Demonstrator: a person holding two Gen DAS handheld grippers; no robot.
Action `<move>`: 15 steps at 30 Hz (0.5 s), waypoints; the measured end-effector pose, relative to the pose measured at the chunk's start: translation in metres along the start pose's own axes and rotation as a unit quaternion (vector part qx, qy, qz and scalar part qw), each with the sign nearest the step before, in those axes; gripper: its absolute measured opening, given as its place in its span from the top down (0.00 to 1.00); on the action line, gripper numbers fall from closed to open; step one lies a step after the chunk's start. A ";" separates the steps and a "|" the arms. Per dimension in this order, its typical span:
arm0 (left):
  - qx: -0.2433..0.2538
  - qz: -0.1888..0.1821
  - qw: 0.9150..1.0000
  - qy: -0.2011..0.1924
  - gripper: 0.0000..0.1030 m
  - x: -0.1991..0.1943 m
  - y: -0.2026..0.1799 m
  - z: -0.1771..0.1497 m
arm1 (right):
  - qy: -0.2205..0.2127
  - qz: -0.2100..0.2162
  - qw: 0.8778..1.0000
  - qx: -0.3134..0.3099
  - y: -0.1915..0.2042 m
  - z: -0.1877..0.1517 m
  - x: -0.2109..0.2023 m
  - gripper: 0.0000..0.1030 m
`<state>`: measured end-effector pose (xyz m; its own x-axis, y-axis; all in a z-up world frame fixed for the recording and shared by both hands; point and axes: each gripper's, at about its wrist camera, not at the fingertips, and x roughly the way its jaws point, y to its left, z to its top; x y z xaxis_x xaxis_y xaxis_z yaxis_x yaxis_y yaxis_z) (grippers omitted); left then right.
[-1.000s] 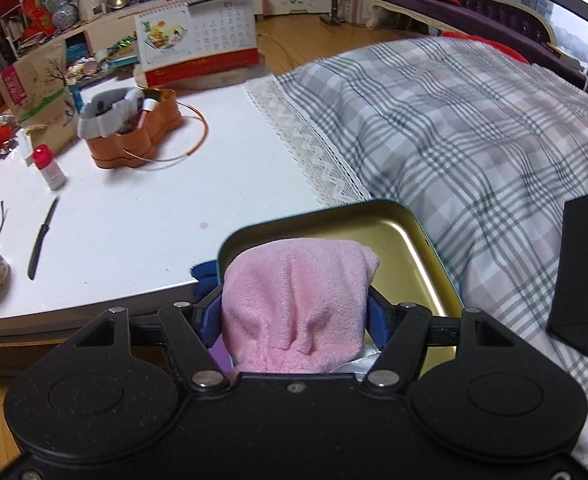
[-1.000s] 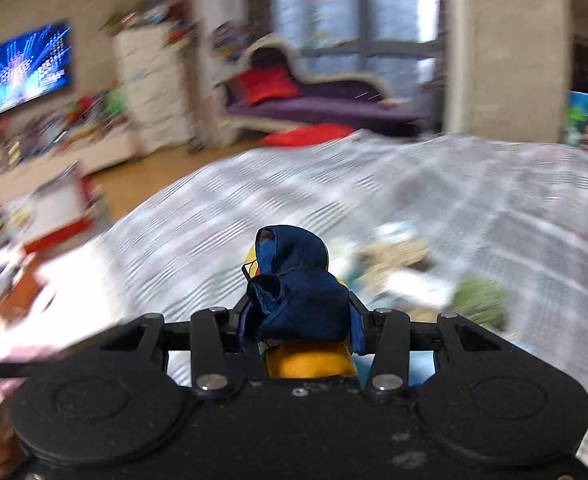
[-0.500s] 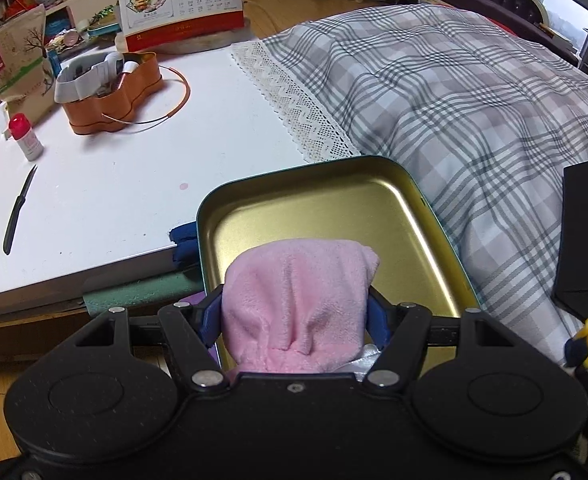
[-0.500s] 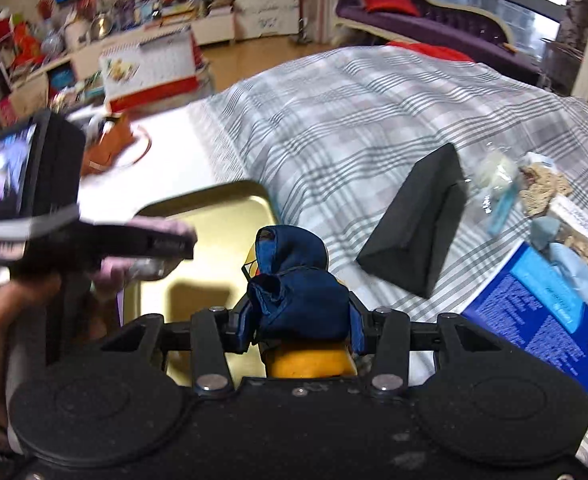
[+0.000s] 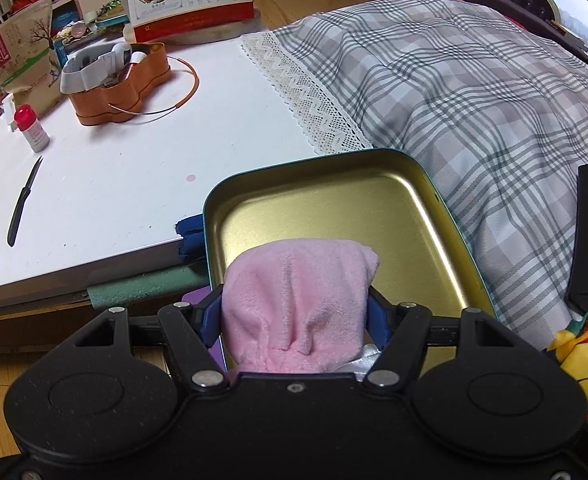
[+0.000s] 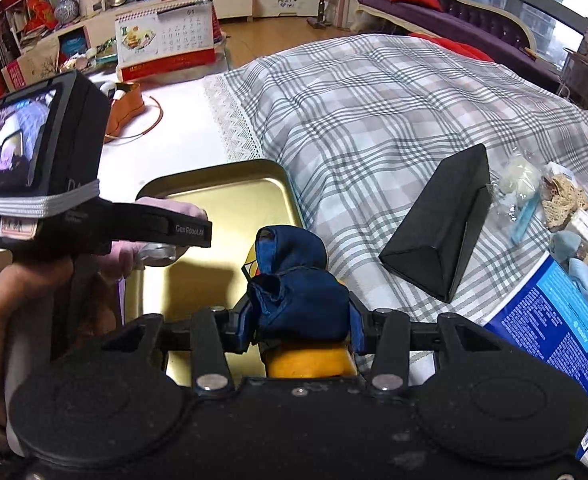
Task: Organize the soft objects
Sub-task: 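Carry the pink cloth with the left tool while the right tool carries the plush toy to the tray, then open the left tool over the tray while the right tool releases the plush toy there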
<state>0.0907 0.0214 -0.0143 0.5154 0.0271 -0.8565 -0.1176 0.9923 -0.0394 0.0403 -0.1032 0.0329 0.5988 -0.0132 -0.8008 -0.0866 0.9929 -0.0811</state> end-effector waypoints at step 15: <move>0.003 0.003 1.000 0.005 0.34 0.003 -0.002 0.000 | -0.020 0.002 1.000 -0.011 0.008 0.009 0.008 0.48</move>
<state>0.0927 0.0198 -0.0167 0.5067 0.0310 -0.8616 -0.1157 0.9928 -0.0323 0.0519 -0.0942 0.0315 0.6300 -0.0046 -0.7766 -0.1057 0.9902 -0.0916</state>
